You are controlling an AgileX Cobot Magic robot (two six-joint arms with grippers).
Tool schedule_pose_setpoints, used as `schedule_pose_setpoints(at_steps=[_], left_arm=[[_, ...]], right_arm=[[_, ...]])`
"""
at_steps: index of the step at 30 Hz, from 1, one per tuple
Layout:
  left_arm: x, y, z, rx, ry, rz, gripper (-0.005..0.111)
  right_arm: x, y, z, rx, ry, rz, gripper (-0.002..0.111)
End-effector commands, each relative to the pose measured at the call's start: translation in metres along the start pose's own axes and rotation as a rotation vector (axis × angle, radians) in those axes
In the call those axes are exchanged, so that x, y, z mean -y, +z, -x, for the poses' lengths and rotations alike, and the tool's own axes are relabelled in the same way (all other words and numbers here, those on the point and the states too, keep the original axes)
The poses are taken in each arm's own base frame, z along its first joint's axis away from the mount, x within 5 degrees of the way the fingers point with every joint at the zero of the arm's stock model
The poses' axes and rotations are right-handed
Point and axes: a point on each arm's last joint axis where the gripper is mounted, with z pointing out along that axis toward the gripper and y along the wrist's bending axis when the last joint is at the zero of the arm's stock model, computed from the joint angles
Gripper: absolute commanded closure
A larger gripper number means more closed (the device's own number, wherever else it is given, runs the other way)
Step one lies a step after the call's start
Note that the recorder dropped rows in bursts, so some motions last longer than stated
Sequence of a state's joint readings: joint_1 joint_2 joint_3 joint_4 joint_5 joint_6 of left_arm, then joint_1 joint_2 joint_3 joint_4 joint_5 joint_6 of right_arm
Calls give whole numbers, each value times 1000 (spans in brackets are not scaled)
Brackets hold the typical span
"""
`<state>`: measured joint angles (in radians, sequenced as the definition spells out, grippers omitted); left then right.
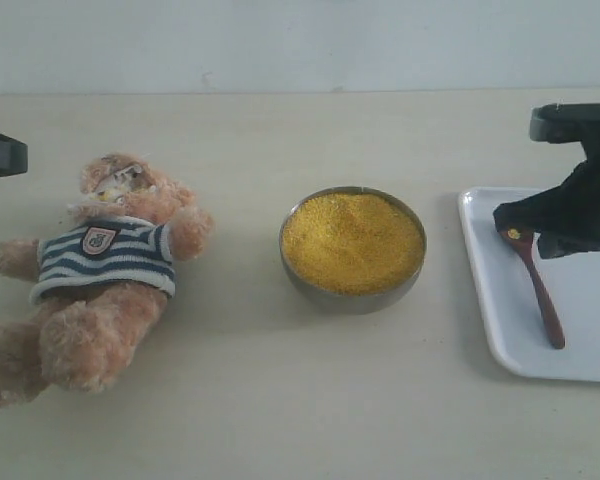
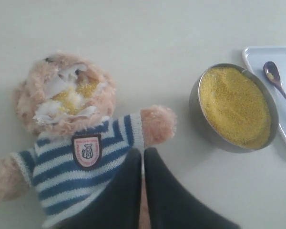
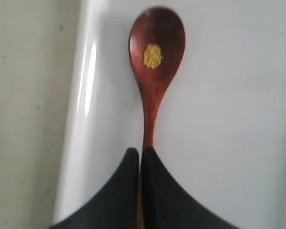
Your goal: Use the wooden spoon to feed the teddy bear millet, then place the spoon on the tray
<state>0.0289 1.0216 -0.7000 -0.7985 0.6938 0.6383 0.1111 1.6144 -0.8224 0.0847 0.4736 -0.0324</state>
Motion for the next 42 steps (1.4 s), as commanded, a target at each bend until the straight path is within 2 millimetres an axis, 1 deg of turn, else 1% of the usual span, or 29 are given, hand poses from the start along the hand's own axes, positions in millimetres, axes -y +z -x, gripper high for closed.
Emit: schedule_pose_setpoints(at_steps=[1,2,5,6,10,14,17,20,24,29,42], left_arm=[[5,-24,-16,152,43,64,103],[7,-31,-21,195,52,79,103],[15,-50,-26,306,75,91,103],[18,-57,-29,344,90,91,103],[23,-72,-39,461,88,101,103],[25,-82,-57,563,61,94,103],[24,-83,-68,605,39,93,103],[23,-82,-73,613,25,90,103],[23,-81,-74,609,39,90,103],[28,-80,-76,586,106,53,103],[29,-80,-75,594,120,44,103]], right_arm=[[0,-35,-12,262,57,17,108],[0,-44,-21,340,83,23,108],[3,-75,-44,572,141,34,108],[4,-90,-54,679,180,46,108],[6,-129,-82,934,230,76,108],[7,-158,-116,1118,238,120,108],[6,-172,-133,1199,227,148,108],[4,-182,-145,1245,217,169,108],[3,-185,-154,1243,206,185,108],[1,-178,-157,1160,167,172,108],[1,-177,-157,1148,160,171,108]])
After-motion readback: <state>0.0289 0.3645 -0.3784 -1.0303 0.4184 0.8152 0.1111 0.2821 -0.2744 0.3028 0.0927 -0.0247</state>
